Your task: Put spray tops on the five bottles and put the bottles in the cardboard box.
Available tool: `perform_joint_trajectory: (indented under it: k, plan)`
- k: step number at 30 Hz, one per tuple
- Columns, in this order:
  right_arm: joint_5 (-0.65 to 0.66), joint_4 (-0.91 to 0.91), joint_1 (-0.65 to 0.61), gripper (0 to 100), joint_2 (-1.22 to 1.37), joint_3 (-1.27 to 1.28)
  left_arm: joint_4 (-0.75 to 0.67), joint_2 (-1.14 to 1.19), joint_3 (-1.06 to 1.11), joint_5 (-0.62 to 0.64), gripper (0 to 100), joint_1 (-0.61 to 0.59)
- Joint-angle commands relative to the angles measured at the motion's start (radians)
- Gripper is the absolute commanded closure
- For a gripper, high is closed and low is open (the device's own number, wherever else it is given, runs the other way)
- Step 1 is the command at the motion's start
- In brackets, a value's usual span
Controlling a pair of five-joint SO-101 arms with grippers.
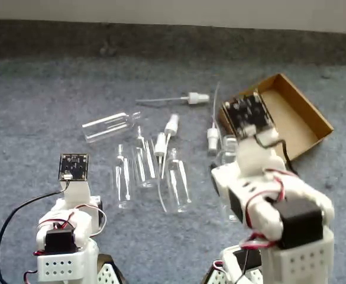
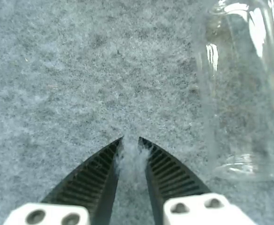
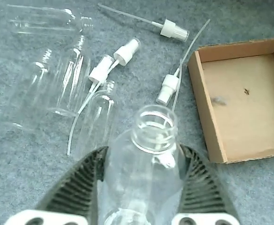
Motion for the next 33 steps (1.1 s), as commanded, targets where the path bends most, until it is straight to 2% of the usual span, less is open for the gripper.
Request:
perform_joint_trajectory:
  k: [1,4,8,11,15,21,24,28,31,33]
  plan:
    - [-0.003,-0.101,0.016,92.4,-0.194,0.173,-0.066,-0.013,0.021,-0.255,99,-0.016]
    - [-0.003,-0.165,0.016,92.4,-0.34,0.349,-0.114,-0.013,0.013,-0.52,99,-0.013]
    - [-0.003,-0.254,0.016,92.4,-0.524,0.558,-0.153,-0.013,-0.015,-0.66,99,-0.018]
    - [0.014,-0.302,0.018,92.4,-0.642,0.657,-0.149,-0.013,-0.07,-0.66,99,-0.013]
    - [0.115,-0.311,0.024,92.4,-0.748,0.719,-0.126,-0.012,-0.203,-0.661,99,-0.012]
    - [0.117,-0.452,0.274,92.4,-0.773,0.759,-0.098,0.012,-0.404,-0.663,99,-0.01]
    - [0.115,-0.533,0.355,92.4,-0.777,0.835,-0.084,0.139,-0.481,-0.712,99,-0.008]
    - [0.115,-0.616,0.381,92.4,-0.782,0.966,-0.112,0.384,-0.608,-0.761,99,0.001]
    - [0.097,-0.677,0.381,92.4,-0.782,1.043,-0.104,0.567,-0.733,-0.767,99,0.07]
    - [0.018,-0.707,0.381,92.4,-0.782,1.075,-0.089,0.684,-0.814,-0.767,99,0.125]
